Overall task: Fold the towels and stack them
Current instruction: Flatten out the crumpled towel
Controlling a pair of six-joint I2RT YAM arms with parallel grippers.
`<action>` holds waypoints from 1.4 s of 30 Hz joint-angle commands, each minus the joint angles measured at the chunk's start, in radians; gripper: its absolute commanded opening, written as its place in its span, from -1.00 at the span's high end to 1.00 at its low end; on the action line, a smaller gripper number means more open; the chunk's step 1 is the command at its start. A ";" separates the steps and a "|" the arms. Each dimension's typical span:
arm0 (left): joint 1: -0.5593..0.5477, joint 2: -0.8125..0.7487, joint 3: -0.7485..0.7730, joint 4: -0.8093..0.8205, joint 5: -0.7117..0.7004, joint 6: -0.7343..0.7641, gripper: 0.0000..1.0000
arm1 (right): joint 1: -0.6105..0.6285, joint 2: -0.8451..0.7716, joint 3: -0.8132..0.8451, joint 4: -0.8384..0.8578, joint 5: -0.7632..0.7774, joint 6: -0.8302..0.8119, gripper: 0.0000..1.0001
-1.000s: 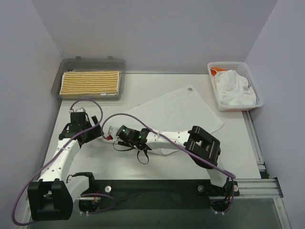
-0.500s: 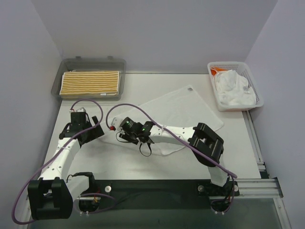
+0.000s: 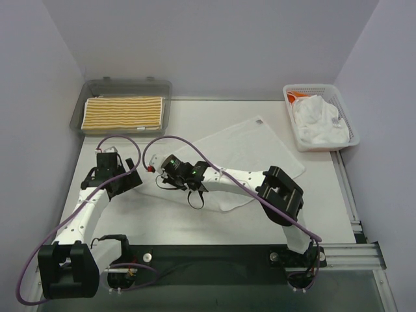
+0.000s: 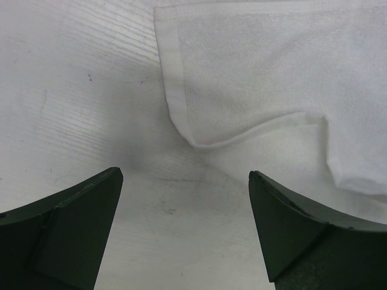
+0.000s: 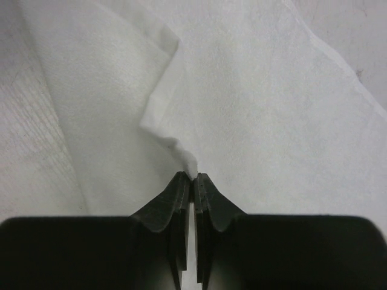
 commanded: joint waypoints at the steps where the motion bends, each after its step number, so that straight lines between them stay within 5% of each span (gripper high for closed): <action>1: 0.005 -0.001 0.020 0.047 0.009 0.019 -0.94 | -0.004 0.015 0.041 -0.016 -0.008 0.002 0.99; 9: 0.005 -0.004 0.021 0.047 0.007 0.019 -0.94 | 0.039 -0.087 -0.003 -0.065 -0.120 0.053 1.00; 17: 0.005 -0.010 0.021 0.047 0.009 0.019 -0.94 | 0.165 -0.212 -0.059 -0.201 -0.494 0.169 0.98; 20: 0.005 -0.021 0.020 0.047 0.004 0.019 -0.94 | 0.195 -0.201 -0.056 -0.217 -0.614 0.222 0.84; 25: 0.005 -0.025 0.015 0.047 0.004 0.019 -0.94 | 0.224 -0.189 -0.028 -0.252 -0.706 0.236 0.18; 30: 0.004 -0.031 0.014 0.051 0.035 0.022 -0.94 | 0.212 -0.288 -0.049 -0.290 -0.660 0.283 -0.04; 34: -0.057 -0.007 0.041 0.057 0.136 0.009 -0.94 | 0.098 -0.389 -0.118 -0.335 -0.380 0.416 -0.05; 39: -0.289 0.096 0.176 0.073 0.070 -0.006 -0.94 | -0.253 -0.601 -0.347 -0.349 -0.099 0.641 -0.06; 42: -0.384 0.237 0.300 0.084 0.055 0.014 -0.94 | -0.506 -0.673 -0.450 -0.352 -0.051 0.761 -0.24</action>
